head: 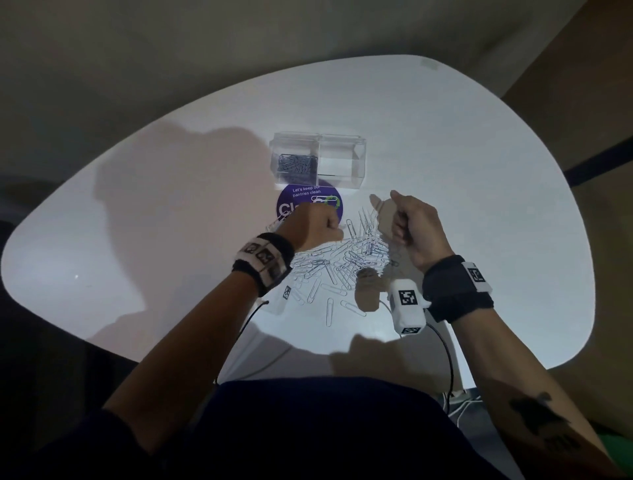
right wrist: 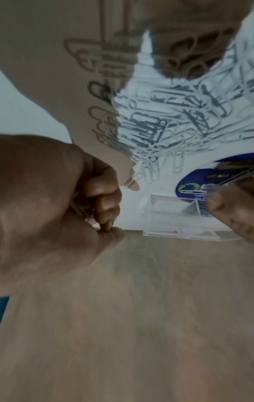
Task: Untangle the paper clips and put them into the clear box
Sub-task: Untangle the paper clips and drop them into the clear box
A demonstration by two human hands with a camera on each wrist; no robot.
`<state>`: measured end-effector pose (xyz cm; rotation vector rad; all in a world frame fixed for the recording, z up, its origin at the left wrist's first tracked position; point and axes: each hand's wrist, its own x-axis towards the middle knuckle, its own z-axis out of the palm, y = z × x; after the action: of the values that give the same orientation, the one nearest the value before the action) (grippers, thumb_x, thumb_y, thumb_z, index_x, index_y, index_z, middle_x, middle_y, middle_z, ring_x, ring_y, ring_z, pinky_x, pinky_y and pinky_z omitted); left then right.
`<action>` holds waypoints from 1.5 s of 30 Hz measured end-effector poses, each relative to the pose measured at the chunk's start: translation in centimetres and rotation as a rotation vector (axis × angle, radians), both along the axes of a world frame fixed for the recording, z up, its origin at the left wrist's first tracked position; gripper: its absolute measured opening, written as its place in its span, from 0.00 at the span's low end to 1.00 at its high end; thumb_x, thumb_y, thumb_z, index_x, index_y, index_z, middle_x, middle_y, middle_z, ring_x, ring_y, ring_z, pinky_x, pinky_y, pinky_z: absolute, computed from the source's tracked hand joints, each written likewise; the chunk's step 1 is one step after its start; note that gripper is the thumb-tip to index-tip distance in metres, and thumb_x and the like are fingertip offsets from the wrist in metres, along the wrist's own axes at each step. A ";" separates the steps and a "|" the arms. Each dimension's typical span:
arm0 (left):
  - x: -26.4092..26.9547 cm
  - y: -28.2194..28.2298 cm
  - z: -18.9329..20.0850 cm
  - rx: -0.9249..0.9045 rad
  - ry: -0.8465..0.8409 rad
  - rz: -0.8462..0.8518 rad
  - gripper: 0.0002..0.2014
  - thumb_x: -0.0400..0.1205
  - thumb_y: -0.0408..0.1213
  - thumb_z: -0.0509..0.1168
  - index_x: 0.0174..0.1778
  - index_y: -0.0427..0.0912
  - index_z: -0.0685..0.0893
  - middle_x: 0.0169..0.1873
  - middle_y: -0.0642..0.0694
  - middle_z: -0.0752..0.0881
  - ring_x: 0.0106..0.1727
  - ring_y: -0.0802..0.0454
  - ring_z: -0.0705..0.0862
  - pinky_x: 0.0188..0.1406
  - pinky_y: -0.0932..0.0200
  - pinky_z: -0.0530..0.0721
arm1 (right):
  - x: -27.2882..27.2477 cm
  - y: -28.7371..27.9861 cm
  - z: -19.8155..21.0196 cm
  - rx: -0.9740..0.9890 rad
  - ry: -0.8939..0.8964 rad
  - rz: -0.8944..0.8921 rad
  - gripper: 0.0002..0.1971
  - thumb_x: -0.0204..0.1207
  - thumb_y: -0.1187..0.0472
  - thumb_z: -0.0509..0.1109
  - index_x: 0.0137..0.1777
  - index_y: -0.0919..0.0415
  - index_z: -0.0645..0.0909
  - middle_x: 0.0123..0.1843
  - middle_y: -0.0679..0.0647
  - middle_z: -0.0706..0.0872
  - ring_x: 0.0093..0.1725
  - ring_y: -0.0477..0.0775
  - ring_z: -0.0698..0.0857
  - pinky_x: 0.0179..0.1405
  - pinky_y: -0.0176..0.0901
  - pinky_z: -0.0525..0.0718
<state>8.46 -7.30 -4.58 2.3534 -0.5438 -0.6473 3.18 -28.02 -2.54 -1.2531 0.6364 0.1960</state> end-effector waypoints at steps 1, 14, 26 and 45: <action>0.0 0.6 0.4 -0.089 0.089 0.108 0.10 0.74 0.38 0.71 0.29 0.42 0.80 0.25 0.53 0.79 0.26 0.61 0.73 0.31 0.61 0.71 | -0.1 -0.3 -0.1 -0.020 -0.010 -0.002 0.22 0.83 0.56 0.68 0.30 0.53 0.61 0.23 0.50 0.62 0.22 0.49 0.60 0.23 0.41 0.52; -0.4 4.9 2.2 -0.710 0.711 0.563 0.14 0.72 0.21 0.56 0.40 0.42 0.82 0.23 0.47 0.74 0.21 0.55 0.57 0.24 0.57 0.50 | -0.3 3.5 -1.0 0.116 0.007 0.280 0.14 0.87 0.69 0.55 0.61 0.75 0.81 0.29 0.51 0.82 0.25 0.47 0.72 0.24 0.35 0.67; -1.9 6.2 3.3 -0.315 0.498 0.424 0.16 0.87 0.38 0.56 0.34 0.42 0.79 0.18 0.59 0.66 0.22 0.58 0.60 0.19 0.67 0.60 | -0.6 5.8 -1.9 -0.609 -0.203 0.702 0.12 0.78 0.51 0.74 0.38 0.58 0.87 0.33 0.50 0.88 0.30 0.51 0.82 0.36 0.44 0.79; -6.1 3.4 0.6 0.214 -0.196 -0.057 0.09 0.75 0.50 0.73 0.47 0.53 0.85 0.49 0.51 0.88 0.50 0.48 0.85 0.43 0.56 0.80 | -1.8 3.8 -1.3 -0.590 -0.188 0.628 0.05 0.71 0.62 0.82 0.38 0.61 0.88 0.31 0.34 0.88 0.28 0.36 0.81 0.35 0.30 0.78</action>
<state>2.41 -3.94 -4.01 2.6290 -0.6574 -0.5251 1.36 -24.26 -3.89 -1.9984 0.1100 0.4220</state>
